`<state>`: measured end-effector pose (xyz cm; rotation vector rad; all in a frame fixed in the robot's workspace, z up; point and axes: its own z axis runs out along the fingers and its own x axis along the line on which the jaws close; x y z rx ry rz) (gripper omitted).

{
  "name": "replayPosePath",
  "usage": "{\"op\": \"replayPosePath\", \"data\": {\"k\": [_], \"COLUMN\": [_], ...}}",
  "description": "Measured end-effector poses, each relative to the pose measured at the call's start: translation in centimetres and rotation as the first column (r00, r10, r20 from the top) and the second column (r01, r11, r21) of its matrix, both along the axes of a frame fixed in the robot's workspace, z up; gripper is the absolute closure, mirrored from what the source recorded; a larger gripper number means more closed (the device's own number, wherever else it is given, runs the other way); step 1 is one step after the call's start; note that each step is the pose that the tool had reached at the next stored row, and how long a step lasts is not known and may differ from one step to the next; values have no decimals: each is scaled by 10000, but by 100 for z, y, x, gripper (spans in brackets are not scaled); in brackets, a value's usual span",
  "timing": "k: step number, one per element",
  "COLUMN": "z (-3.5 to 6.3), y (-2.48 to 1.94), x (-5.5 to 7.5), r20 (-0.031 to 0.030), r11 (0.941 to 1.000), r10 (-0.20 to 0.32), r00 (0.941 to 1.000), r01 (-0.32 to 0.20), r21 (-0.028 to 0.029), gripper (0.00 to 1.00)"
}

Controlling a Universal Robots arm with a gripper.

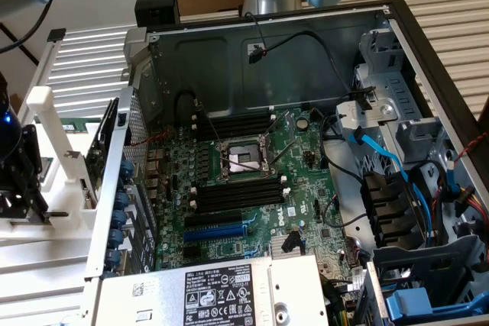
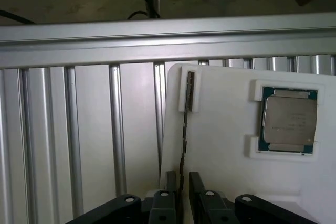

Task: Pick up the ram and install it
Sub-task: 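Pick up the ram and move it above insertion slot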

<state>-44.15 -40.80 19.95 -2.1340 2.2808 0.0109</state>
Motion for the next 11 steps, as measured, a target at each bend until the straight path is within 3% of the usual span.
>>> {"op": "replayPosePath", "data": {"k": [5, 7, 11], "z": [0, 0, 0], "y": [0, 0, 0], "x": [0, 1, 1], "r20": [0, 0, 0], "r11": [10000, 10000, 10000], "r10": [1, 0, 1], "r00": [10000, 10000, 10000], "r01": [-1, 0, -1], "r21": [0, 0, 1], "gripper": [76, 84, 87]}}
